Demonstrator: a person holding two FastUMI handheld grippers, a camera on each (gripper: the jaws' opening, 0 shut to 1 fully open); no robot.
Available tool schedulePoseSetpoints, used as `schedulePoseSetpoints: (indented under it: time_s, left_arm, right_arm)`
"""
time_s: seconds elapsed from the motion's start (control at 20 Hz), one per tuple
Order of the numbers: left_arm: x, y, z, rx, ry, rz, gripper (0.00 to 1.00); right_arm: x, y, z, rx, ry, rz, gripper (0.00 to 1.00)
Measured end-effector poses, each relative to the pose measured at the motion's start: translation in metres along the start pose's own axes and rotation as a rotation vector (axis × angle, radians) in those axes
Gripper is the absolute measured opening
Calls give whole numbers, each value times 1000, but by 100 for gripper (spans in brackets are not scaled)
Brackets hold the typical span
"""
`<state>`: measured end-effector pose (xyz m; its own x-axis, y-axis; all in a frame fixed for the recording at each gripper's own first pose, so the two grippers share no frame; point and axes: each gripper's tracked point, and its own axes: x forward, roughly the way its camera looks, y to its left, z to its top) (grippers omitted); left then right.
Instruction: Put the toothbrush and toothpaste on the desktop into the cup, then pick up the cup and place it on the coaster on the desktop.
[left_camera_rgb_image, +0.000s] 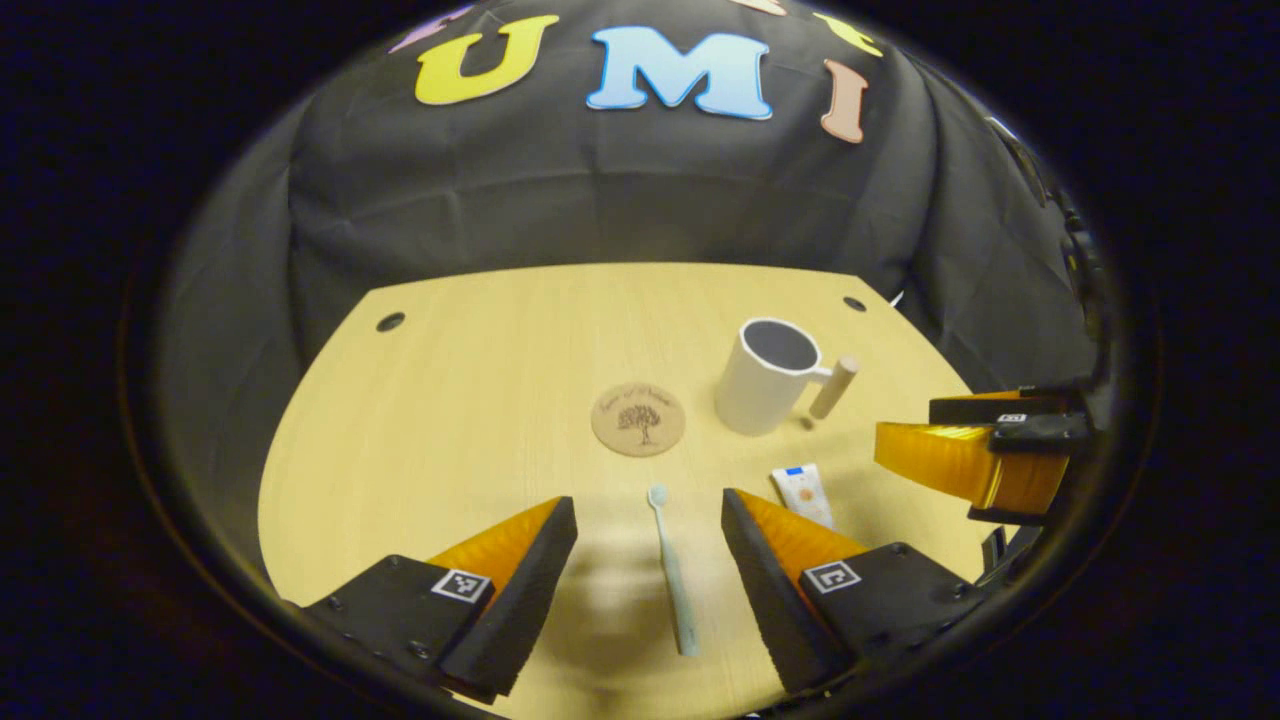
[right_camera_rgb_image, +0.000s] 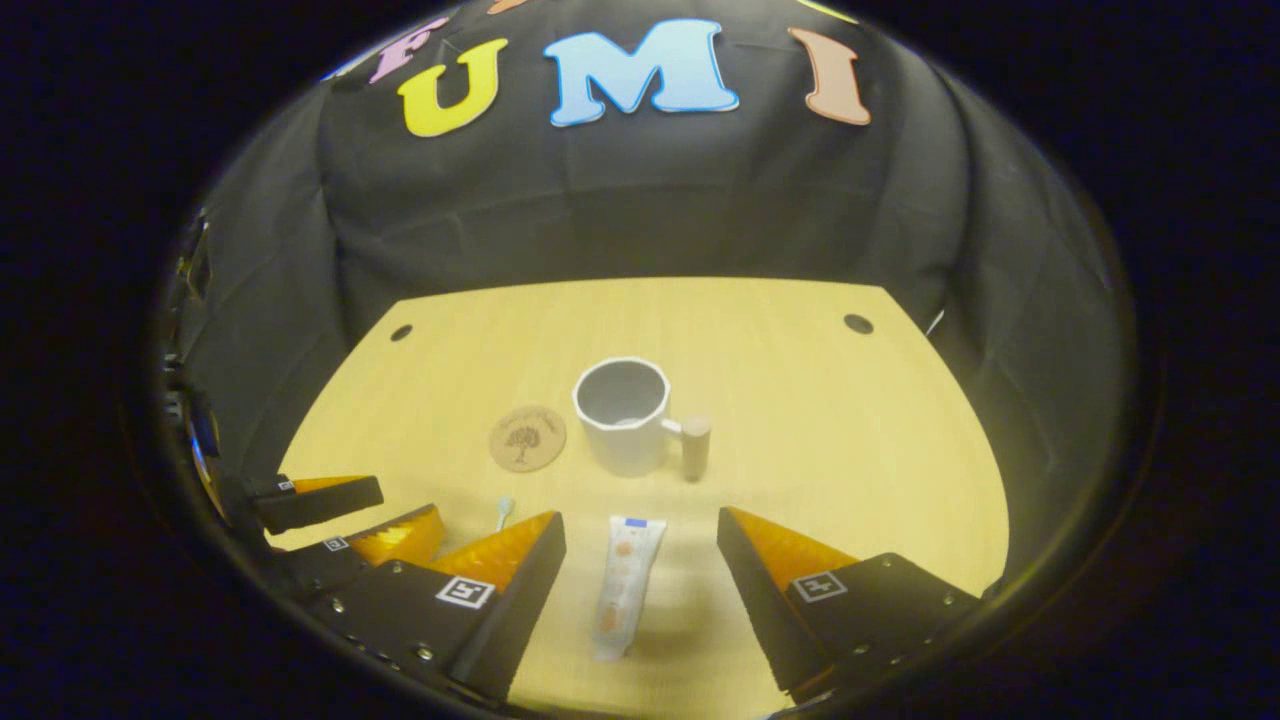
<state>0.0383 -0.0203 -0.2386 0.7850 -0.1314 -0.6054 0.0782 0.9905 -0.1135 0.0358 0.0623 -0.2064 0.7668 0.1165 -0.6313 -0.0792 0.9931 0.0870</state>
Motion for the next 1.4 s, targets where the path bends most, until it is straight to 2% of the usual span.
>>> schedulePoseSetpoints:
  time_s: [0.2,0.25,0.6,0.65,0.8,1.0,1.15,1.4]
  left_arm:
    - [17,-2,-25,-11,76,-5,98]
    - [22,-3,-32,-14,99,-6,98]
    - [48,-4,-63,-23,203,16,98]
    - [50,-3,-65,-19,210,21,98]
    - [57,-2,-73,-23,239,37,100]
    - [62,2,-89,-24,281,68,98]
    - [64,0,-88,24,264,72,95]
    - [64,-1,-87,19,259,80,95]
  right_arm:
    - [21,2,-26,5,102,4,91]
    - [25,4,-30,8,122,6,85]
    - [52,7,-64,-7,271,-7,84]
    - [55,7,-67,-1,290,-8,81]
    - [60,6,-73,-11,323,-19,81]
    - [70,5,-83,-33,357,-28,81]
    - [73,0,-94,-53,379,-46,81]
    - [72,0,-95,-39,385,-54,79]
